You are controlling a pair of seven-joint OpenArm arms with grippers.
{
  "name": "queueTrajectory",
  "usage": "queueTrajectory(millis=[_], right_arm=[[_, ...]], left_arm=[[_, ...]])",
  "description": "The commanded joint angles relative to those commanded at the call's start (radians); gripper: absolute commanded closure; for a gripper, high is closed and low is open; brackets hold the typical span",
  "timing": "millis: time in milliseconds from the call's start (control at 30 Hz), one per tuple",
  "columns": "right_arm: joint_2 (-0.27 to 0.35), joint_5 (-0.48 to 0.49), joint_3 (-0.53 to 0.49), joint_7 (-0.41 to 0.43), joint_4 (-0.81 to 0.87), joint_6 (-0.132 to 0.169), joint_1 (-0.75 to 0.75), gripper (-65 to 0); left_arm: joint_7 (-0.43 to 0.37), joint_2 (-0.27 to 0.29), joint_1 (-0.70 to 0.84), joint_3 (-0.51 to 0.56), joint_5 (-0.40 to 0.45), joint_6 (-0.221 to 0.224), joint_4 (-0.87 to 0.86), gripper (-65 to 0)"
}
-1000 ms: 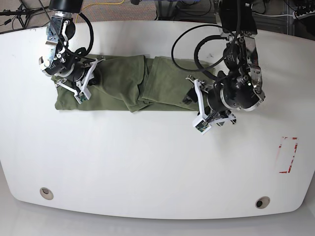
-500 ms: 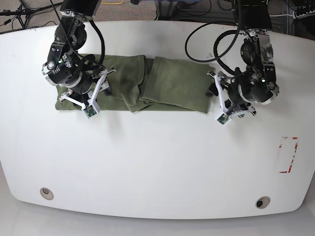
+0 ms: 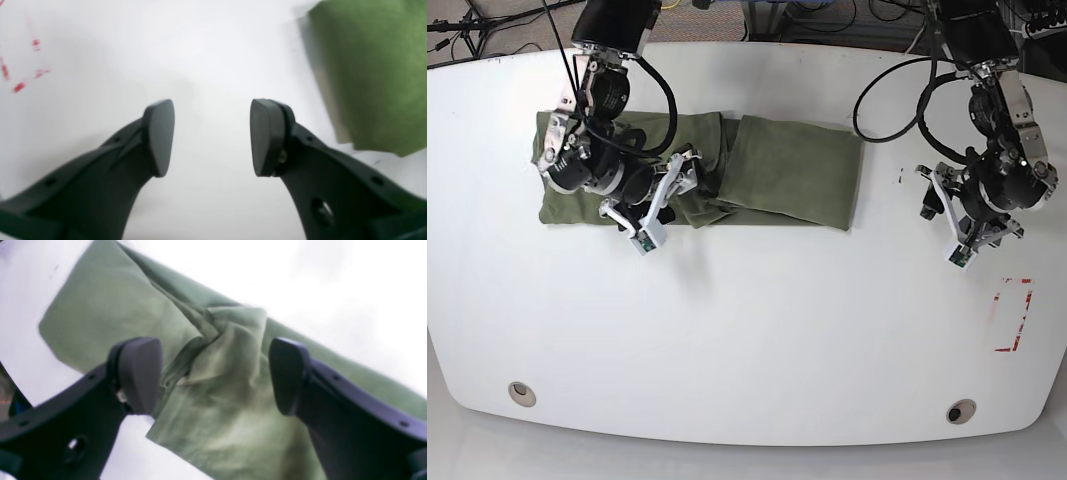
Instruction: Fold the T-shirt properly
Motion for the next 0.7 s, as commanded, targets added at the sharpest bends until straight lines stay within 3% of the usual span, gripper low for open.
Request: queueTrajectory(millis=[233, 700], right_arm=[[0.011, -0.002, -0.087, 0.060, -0.072, 0.000, 0.014, -48.0], [0.008, -0.107, -0.103, 0.110, -0.164, 0.000, 0.031, -48.0]], left_arm=[[-0.002, 0.000, 0.012, 0.000, 0.002, 0.000, -0.002, -33.2], [-0.002, 0.002, 0.015, 0.000, 0.002, 0.000, -0.002, -33.2]])
